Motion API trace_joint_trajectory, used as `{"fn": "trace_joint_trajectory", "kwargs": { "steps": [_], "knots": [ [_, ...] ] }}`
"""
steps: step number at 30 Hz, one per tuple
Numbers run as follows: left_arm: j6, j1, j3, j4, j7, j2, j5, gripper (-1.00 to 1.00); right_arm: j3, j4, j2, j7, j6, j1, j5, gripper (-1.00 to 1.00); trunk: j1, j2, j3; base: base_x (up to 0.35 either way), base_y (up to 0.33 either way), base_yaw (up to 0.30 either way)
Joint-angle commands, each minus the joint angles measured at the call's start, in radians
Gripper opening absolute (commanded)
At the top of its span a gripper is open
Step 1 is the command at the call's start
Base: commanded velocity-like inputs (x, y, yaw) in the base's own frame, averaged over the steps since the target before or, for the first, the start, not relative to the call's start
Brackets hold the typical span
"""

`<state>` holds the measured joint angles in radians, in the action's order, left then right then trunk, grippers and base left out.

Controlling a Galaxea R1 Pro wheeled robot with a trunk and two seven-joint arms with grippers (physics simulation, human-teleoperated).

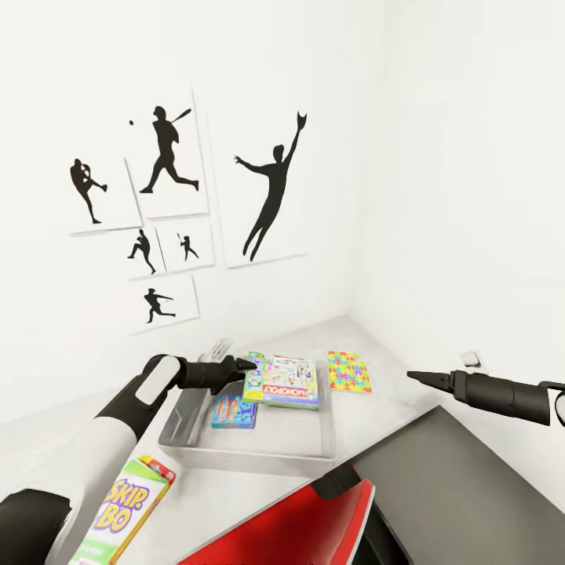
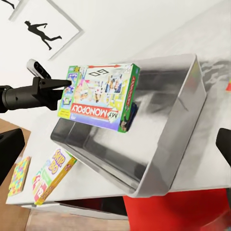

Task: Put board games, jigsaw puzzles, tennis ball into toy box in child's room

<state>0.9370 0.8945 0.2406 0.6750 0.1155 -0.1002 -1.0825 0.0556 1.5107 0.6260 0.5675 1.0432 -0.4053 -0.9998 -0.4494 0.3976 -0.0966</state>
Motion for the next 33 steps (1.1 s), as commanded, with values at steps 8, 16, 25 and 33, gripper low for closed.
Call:
{"fn": "trace_joint_trajectory", "kwargs": {
  "steps": [8, 16, 25, 33],
  "knots": [
    [0.000, 0.002, 0.009, 0.000, 0.008, 0.006, 0.009, -1.00, 0.000, -0.001, 0.000, 0.008, 0.004, -0.002, 0.007, 1.00, -0.001, 0.002, -0.015, 0.000, 0.000, 0.000],
    [0.000, 0.003, 0.010, -0.001, 0.004, 0.012, 0.009, -1.00, 0.000, -0.001, 0.000, 0.008, 0.004, -0.002, 0.008, 1.00, -0.001, 0.002, -0.028, 0.000, 0.000, 0.000],
    [0.000, 0.003, 0.012, -0.007, 0.000, 0.012, 0.010, -1.00, 0.000, -0.001, 0.000, 0.008, 0.004, -0.002, 0.007, 1.00, -0.001, 0.002, -0.043, 0.000, 0.000, 0.000],
    [0.000, 0.003, 0.012, -0.013, 0.001, 0.009, 0.010, -1.00, 0.000, -0.001, 0.000, 0.007, 0.004, -0.002, 0.007, 1.00, -0.001, 0.002, -0.056, 0.000, 0.000, 0.000]
  ]
}}
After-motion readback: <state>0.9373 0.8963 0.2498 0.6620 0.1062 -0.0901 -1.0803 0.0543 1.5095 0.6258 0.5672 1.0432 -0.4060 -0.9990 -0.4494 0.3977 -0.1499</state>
